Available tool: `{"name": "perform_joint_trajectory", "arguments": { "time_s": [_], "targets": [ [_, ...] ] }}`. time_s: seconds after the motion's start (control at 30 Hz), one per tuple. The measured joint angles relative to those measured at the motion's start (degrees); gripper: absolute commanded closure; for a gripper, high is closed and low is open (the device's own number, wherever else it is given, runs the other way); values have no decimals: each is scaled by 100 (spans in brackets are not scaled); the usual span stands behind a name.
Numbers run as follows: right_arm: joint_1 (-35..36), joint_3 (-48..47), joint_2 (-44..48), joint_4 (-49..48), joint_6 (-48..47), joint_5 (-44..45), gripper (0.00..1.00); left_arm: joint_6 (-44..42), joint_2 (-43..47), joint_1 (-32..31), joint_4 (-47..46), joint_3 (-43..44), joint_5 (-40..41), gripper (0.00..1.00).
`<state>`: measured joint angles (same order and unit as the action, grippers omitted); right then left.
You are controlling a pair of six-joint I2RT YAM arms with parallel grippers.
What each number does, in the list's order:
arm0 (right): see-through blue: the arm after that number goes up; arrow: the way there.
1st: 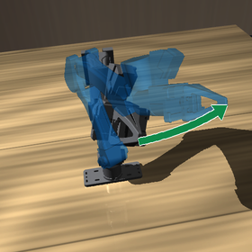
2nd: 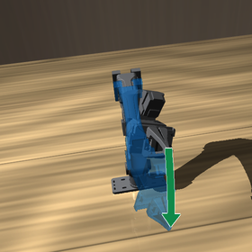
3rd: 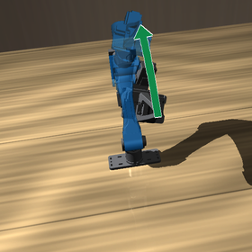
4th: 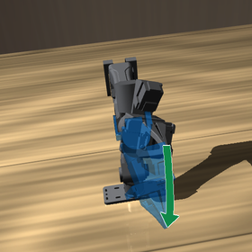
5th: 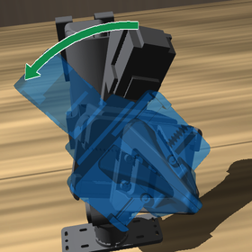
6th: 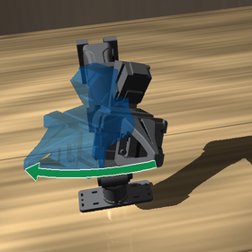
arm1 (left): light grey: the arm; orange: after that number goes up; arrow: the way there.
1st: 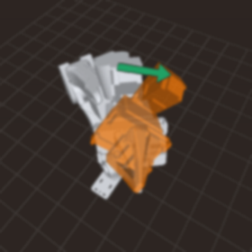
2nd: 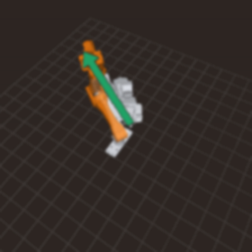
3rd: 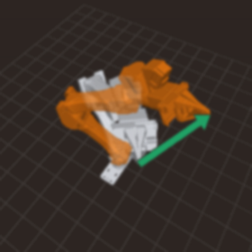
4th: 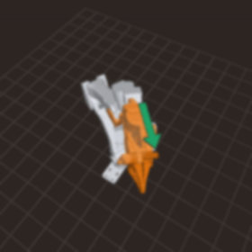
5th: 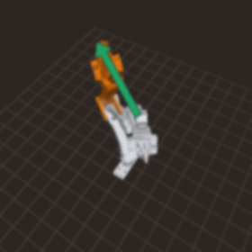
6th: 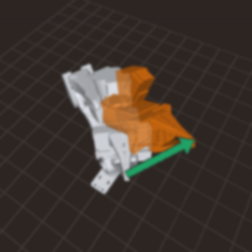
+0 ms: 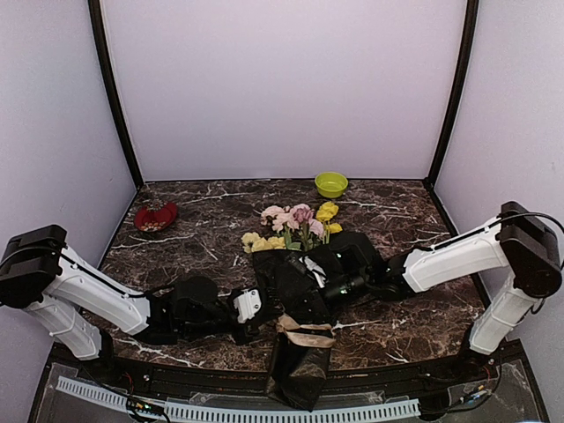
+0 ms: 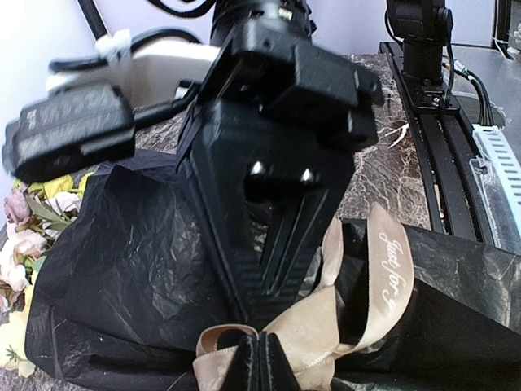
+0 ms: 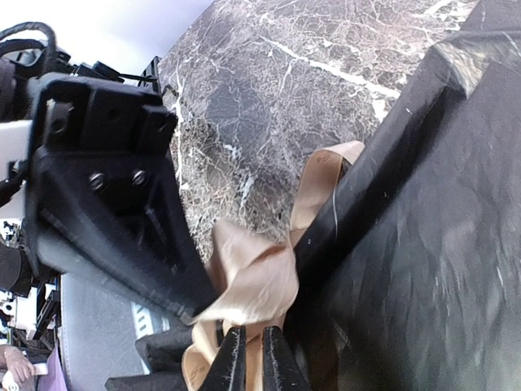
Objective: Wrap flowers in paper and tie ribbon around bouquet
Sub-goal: Cross the half-tied ribbon over the folded bouquet.
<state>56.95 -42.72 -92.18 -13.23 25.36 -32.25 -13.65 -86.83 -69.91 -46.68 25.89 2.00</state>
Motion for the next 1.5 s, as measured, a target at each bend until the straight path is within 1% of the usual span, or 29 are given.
{"name": "perform_joint_trajectory", "arguments": {
  "time_s": [0.1,0.23,0.43,0.57,0.63,0.7,0.97,1.0,1.03,1.17,1.33,1.5],
  "targets": [
    [0,-76,-151,-17,-24,-111,88,0,-2,0,-48,0,-13,100],
    [0,-44,-160,-140,-28,-380,83,4,-4,0,-96,0,-50,100],
    [0,-24,-262,-262,-24,-658,82,76,-7,0,-142,0,-109,100],
    [2,-66,-455,-284,-26,-669,81,103,-11,0,-168,0,-114,100],
    [2,-68,-516,-286,-26,-667,75,107,-11,0,-173,0,-133,100],
    [4,-68,-560,-289,-17,-662,72,107,-11,0,-173,0,-151,100],
    [50,-72,-636,-433,72,-691,70,149,-59,0,-260,0,-179,100],
    [59,-72,-643,-485,105,-695,72,166,-79,0,-280,0,-184,100],
    [61,-72,-654,-529,131,-695,76,179,-94,0,-297,0,-188,100],
    [66,-72,-726,-675,236,-678,99,225,-118,4,-315,-2,-192,100],
    [66,-59,-717,-730,319,-619,100,234,-122,4,-326,-24,-188,100],
    [42,31,-457,-619,297,-485,100,245,-122,4,-337,-101,-151,100]
  ]
}}
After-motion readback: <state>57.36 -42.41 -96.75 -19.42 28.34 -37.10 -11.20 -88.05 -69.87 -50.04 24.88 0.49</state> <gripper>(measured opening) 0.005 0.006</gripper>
